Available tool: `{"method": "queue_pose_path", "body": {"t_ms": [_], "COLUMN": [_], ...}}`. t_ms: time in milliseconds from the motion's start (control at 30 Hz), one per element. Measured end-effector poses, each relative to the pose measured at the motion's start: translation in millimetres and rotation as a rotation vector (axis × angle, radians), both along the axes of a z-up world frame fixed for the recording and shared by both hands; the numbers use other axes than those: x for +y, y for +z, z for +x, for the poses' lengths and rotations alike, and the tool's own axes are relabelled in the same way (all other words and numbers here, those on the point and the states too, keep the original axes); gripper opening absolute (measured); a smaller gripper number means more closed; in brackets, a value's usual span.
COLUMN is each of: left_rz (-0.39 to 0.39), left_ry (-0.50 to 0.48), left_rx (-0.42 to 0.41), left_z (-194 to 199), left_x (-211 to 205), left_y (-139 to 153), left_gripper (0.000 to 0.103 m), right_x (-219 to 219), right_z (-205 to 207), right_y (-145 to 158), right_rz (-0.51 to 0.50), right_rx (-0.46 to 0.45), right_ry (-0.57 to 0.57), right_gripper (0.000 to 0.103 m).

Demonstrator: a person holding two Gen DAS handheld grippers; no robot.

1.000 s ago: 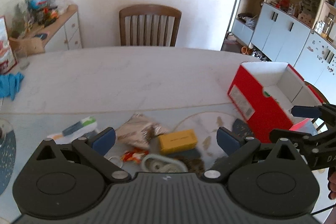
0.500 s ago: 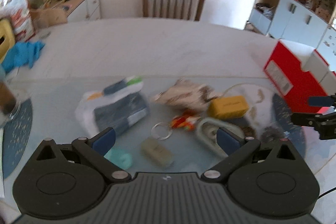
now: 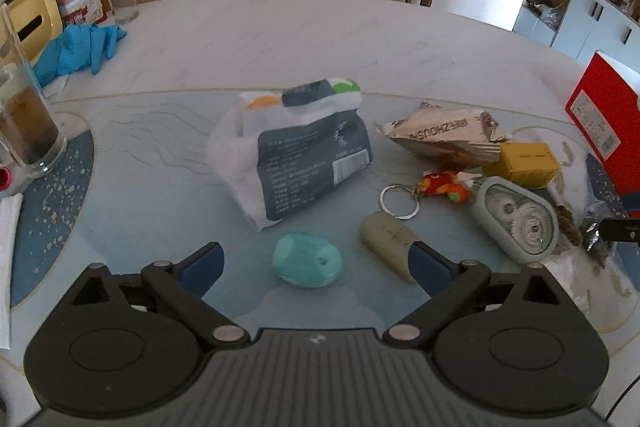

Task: Organize objects
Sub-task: 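Move both grippers back over the cluttered table, then grasp the teal soap with the left gripper while the right grasps the dark bead bag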

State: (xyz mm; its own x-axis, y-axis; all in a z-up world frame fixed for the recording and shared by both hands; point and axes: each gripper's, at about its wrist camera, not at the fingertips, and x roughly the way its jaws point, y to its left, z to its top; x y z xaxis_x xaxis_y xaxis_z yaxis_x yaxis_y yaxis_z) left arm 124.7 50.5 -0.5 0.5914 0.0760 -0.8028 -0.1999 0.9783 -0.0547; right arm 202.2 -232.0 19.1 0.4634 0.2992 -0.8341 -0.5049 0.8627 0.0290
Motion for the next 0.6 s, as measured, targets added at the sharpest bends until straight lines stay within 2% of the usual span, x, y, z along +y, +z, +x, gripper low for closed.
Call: {"method": "queue_pose_path", "body": {"t_ms": [67,200,367,400,467,600], "left_rz": [-0.006,-0.013,-0.037,-0.049,-0.064,-0.087], "left_ry": [-0.007,-0.019,-0.056,-0.057,-0.055,-0.043], "left_rx": [0.006,-0.009,-0.023,-0.023,-0.02,-0.015], "left_z": [1.4,1.4,1.4,1.1,0.7,-1.0], "left_x": [2.1,2.5,-1.2,-1.1,-0.9,3.0], "left_y": [-3.6,-5.1,-2.0,-1.6,-2.0,-3.5], "left_gripper": [0.088,0.082,0.058,0.055,0.039,0.038], "right_x": [1.0,3.3,2.1,1.6,0.9,0.1], "right_z": [0.3,-1.7,-1.5,-1.4,-1.3,-2.0], "right_y": [-2.4,-6.3,-9.2,-9.7,-10.5,-11.9], "right_rz": [-0.001,-0.015,-0.005,-0.002,0.001,-0.001], "right_rx": [0.012,0.019,0.043,0.047,0.051,0.054], "right_ry": [-0.001,0.006,0.005,0.003,0.001,0.005], "right_gripper": [0.074,0.07,0.059,0.057,0.055,0.05]}}
